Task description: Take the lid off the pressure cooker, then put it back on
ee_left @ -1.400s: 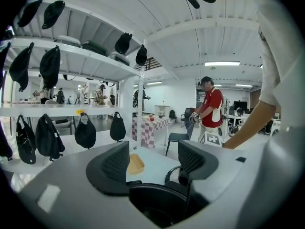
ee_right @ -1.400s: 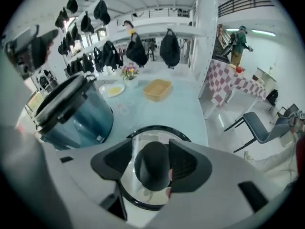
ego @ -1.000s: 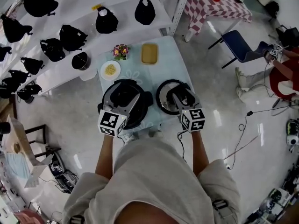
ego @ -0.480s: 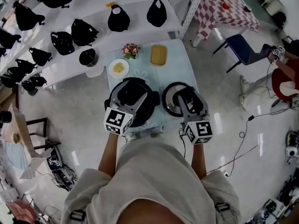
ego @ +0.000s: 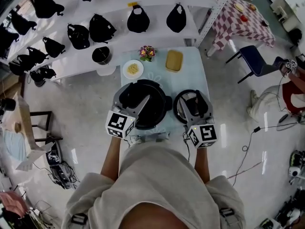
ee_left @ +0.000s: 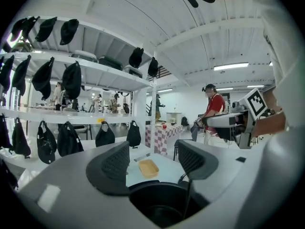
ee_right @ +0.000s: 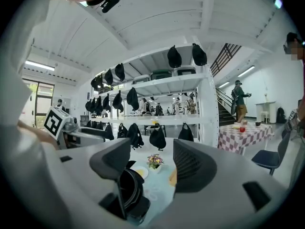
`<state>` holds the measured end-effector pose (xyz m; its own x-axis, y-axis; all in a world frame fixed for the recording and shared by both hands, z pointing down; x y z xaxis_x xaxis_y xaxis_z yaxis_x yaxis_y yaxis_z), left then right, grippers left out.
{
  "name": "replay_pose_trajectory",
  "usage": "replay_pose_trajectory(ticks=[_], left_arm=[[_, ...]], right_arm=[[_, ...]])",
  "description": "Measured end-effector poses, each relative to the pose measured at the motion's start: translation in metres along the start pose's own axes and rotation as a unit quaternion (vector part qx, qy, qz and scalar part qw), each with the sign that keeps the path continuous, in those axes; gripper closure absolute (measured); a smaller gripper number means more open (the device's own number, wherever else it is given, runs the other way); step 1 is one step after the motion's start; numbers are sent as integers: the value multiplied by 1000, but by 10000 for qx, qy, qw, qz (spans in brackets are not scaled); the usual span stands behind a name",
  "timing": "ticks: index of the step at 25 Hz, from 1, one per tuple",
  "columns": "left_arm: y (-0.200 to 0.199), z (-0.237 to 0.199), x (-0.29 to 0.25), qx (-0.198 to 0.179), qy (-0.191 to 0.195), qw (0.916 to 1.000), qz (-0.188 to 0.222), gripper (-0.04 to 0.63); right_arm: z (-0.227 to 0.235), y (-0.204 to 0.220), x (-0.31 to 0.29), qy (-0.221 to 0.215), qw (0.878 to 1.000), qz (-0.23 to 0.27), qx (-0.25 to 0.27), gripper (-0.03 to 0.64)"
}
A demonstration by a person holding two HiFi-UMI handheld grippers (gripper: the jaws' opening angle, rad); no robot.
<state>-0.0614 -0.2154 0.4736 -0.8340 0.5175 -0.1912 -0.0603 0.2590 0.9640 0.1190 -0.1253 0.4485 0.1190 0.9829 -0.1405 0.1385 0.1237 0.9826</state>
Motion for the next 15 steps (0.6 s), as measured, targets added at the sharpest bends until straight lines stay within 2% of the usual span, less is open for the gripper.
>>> replay_pose_trajectory(ticks=[8,15], left_arm=[[-5,-13,12,11,-149,9998,95,287],[0,-3,4,15,34,10000,26,287]], right_arm=[[-15,-10,-9,-121,9998,122,116,351],[-9,0,-1,0,9999,-47,96,345]])
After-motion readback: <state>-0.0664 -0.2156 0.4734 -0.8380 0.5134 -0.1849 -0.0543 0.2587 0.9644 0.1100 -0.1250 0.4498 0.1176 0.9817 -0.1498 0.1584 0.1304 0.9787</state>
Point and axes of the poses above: the fingertips, and each gripper's own axes: x backward along the fingers, z to its right, y out of its underside, the point moved 2 cm from there along x, backward along the fingers, and after that the axes turned 9 degrees about x, right-handed, at the moved point
